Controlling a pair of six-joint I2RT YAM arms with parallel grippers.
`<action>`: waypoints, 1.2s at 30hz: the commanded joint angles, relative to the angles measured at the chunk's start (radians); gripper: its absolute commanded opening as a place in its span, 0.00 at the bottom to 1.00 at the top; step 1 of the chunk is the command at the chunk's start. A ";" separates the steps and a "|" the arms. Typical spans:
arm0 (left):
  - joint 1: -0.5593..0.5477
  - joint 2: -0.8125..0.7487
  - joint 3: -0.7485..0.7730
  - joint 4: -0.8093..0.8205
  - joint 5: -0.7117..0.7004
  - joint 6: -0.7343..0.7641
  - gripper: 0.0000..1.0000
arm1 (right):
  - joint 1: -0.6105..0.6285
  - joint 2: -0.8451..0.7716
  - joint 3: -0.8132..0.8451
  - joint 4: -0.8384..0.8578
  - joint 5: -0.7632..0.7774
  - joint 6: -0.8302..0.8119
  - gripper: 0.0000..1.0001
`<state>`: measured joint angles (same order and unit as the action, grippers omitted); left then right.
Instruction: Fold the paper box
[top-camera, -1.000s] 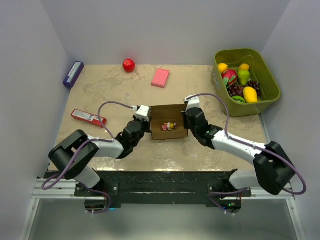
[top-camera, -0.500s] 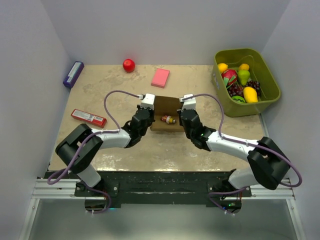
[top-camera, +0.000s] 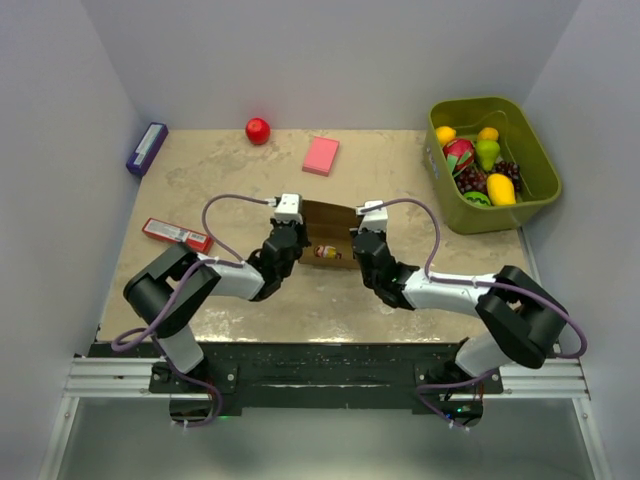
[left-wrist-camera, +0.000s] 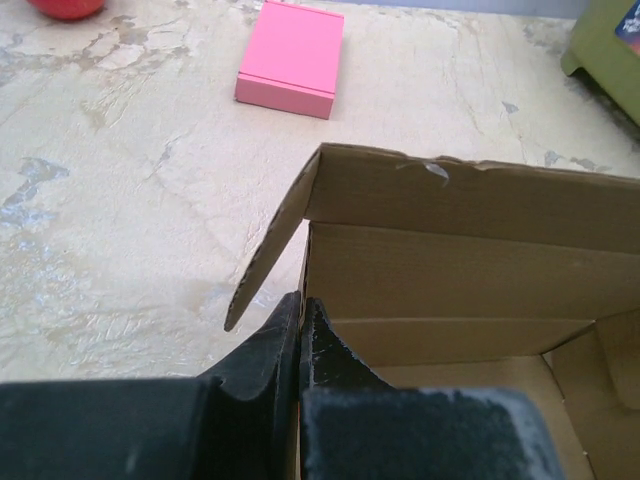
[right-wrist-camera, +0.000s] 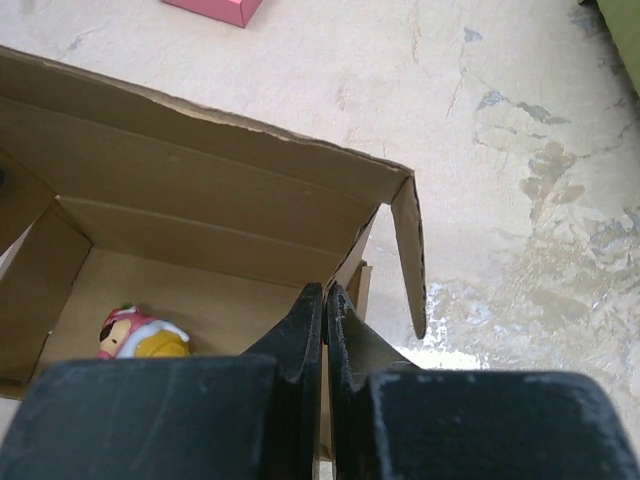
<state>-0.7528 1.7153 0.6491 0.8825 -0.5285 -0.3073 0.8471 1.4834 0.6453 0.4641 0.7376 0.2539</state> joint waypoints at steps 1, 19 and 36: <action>-0.028 0.033 -0.045 -0.004 0.104 -0.101 0.00 | 0.047 0.009 -0.010 0.048 -0.040 0.071 0.00; -0.088 0.044 -0.187 -0.057 -0.039 -0.162 0.00 | 0.075 -0.052 -0.018 -0.120 0.019 0.191 0.12; -0.102 -0.008 -0.155 -0.172 -0.048 -0.145 0.00 | 0.076 -0.416 0.103 -0.763 -0.276 0.231 0.81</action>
<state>-0.8406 1.6939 0.5014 0.9005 -0.6086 -0.4358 0.9203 1.1618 0.6922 -0.0933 0.5671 0.4599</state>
